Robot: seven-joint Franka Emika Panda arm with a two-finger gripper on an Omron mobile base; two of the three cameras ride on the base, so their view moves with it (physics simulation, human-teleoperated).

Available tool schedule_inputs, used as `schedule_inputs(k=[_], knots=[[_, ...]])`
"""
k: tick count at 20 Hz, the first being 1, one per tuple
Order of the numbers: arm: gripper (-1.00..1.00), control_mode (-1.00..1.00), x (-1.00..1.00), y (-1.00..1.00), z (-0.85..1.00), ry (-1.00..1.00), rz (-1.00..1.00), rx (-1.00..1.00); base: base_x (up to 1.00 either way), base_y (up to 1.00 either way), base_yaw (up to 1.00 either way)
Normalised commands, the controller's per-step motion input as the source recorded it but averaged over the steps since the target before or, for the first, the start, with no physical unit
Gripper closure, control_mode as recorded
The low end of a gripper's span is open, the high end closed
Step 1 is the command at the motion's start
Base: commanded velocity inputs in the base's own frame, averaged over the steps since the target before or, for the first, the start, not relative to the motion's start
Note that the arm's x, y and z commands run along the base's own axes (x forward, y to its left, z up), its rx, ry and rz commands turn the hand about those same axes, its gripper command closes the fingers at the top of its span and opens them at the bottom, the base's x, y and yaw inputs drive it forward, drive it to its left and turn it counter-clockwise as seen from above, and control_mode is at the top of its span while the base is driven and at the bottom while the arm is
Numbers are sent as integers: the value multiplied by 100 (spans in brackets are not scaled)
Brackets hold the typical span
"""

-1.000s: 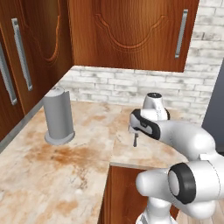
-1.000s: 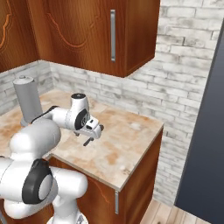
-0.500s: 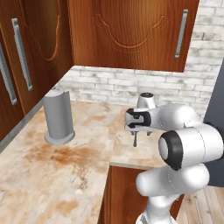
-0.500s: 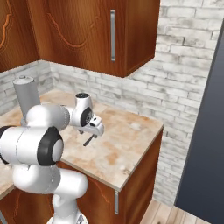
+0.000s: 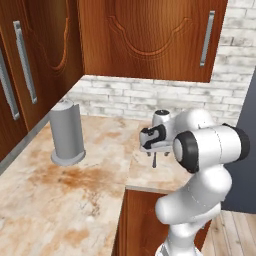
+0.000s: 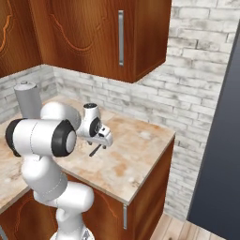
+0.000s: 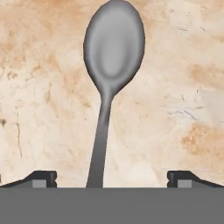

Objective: Take the fork and place it on the left side of the plate. Then take the spoon and place it on the right side of the plate. Make sure they're directly next to the plate.

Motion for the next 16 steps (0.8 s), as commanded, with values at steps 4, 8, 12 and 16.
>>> schedule_inputs(k=[4, 8, 12, 16], knots=[[-100, -100, 26, 0, -22, 0, 0, 0, 0, 0, 0], [-100, -100, 26, 0, -27, 0, 0, 0, 0, 0, 0], [-100, -100, 28, 0, -23, -3, 0, 0, 0, 0, 0], [-100, -100, 32, 0, -13, -1, 0, 0, 0, 0, 0]])
